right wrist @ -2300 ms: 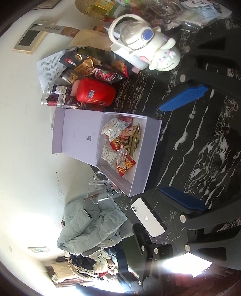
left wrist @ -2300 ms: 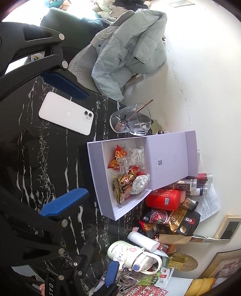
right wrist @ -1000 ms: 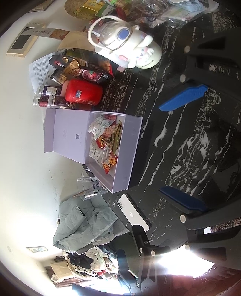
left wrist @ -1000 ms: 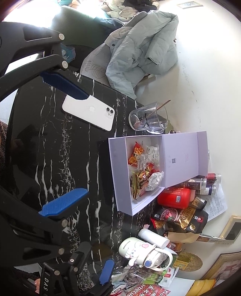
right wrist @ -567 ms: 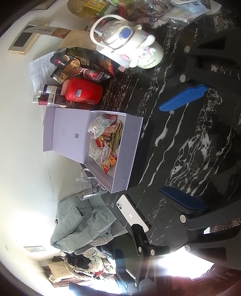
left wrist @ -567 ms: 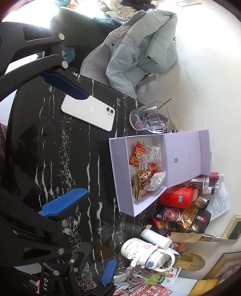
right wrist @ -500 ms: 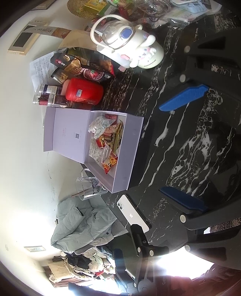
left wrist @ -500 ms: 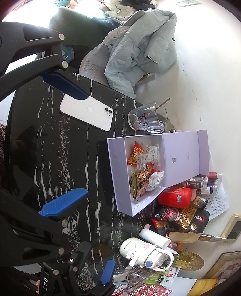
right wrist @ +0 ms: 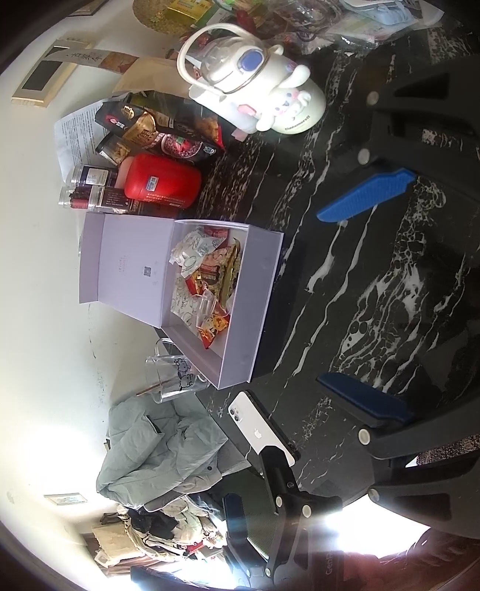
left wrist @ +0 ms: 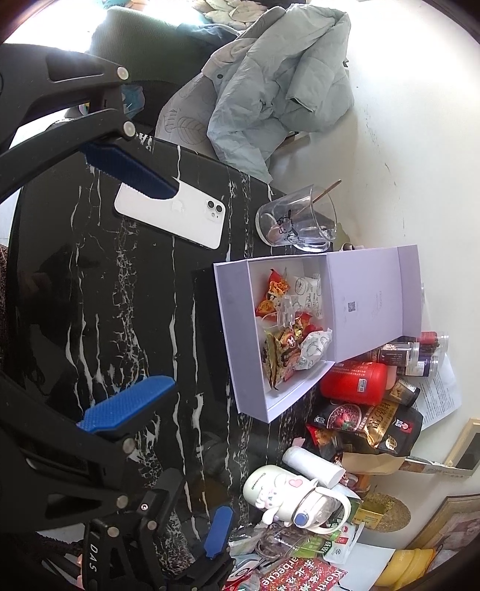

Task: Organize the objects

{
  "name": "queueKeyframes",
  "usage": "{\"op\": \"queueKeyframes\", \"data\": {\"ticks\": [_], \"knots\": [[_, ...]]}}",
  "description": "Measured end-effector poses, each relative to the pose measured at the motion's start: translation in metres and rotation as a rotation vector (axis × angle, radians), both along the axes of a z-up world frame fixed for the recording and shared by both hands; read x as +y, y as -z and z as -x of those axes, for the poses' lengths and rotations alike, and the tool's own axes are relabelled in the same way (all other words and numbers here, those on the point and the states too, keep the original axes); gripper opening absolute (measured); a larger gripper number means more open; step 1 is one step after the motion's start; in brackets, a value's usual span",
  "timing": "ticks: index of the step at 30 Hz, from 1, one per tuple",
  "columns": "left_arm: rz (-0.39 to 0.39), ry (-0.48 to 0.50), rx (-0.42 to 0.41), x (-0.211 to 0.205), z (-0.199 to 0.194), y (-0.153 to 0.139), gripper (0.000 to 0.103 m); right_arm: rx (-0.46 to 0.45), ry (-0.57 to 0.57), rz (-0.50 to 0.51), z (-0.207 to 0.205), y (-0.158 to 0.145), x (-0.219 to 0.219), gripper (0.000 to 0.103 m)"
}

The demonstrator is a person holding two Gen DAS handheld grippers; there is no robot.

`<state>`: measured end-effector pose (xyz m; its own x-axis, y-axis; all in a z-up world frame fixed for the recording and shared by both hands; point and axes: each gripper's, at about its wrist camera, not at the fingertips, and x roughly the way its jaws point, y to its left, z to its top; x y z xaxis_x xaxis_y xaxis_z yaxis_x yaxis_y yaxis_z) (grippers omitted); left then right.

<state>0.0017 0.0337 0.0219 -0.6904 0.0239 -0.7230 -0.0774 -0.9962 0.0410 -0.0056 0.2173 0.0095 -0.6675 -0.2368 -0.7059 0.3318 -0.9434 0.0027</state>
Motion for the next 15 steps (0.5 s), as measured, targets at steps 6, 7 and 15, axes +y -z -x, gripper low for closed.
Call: {"op": "queueKeyframes", "data": {"ticks": [6,7,15], "knots": [[0.004,-0.001,-0.01,-0.002,0.005,0.002,0.097,-0.011,0.004,-0.006,0.005,0.002,-0.002,0.085],[0.005,-0.001,-0.012,-0.002,0.006,0.002,0.097,-0.012,0.005,-0.006,0.006,0.002,-0.003,0.085],[0.022,-0.006,0.024,-0.004,0.007,0.003,0.097,-0.035,0.004,-0.012,0.012,0.008,-0.005,0.085]]}}
